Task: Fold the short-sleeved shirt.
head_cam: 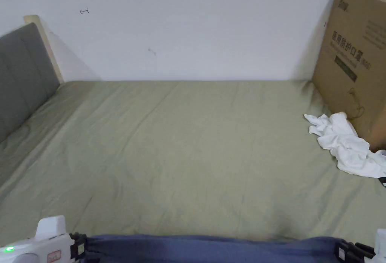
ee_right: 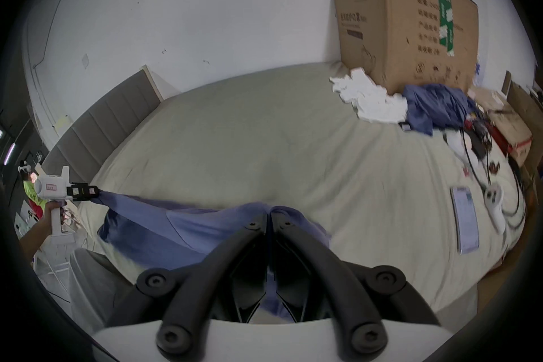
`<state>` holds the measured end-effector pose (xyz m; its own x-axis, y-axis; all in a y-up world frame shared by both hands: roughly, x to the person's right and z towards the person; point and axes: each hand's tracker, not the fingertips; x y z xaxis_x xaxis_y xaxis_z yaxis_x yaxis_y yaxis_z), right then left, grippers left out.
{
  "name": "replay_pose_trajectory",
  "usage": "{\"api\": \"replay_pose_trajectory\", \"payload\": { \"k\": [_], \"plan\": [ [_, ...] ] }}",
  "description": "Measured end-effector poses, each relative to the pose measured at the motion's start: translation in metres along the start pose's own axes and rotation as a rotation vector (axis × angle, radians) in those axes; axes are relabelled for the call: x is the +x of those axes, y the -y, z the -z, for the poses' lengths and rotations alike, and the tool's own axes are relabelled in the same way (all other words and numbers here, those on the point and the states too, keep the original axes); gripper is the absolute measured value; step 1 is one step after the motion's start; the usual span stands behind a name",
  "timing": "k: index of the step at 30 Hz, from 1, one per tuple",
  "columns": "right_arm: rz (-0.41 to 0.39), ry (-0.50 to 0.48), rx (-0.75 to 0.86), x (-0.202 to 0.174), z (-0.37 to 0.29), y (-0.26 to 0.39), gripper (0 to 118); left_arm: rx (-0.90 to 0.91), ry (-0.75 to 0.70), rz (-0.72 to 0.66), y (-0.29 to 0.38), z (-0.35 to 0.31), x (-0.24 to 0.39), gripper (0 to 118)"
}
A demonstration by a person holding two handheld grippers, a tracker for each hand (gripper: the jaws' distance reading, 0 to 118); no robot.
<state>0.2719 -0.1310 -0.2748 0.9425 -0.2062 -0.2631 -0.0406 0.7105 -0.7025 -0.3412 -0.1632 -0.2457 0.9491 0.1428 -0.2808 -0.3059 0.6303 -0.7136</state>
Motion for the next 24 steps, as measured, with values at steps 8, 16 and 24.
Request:
{"api": "replay_pose_trajectory", "payload": {
  "k": [8, 16, 24],
  "plan": [
    [0.066, 0.103, -0.169, 0.011, 0.031, 0.076, 0, -0.091, -0.016, -0.013, 0.075, 0.01, -0.01, 1],
    [0.093, 0.157, -0.165, -0.001, 0.033, 0.077, 10, -0.1, -0.03, -0.028, 0.079, 0.011, -0.009, 44],
    [-0.058, 0.178, 0.174, -0.053, -0.033, 0.002, 95, 0.179, -0.007, 0.012, 0.028, -0.058, 0.034, 100]
  ]
}}
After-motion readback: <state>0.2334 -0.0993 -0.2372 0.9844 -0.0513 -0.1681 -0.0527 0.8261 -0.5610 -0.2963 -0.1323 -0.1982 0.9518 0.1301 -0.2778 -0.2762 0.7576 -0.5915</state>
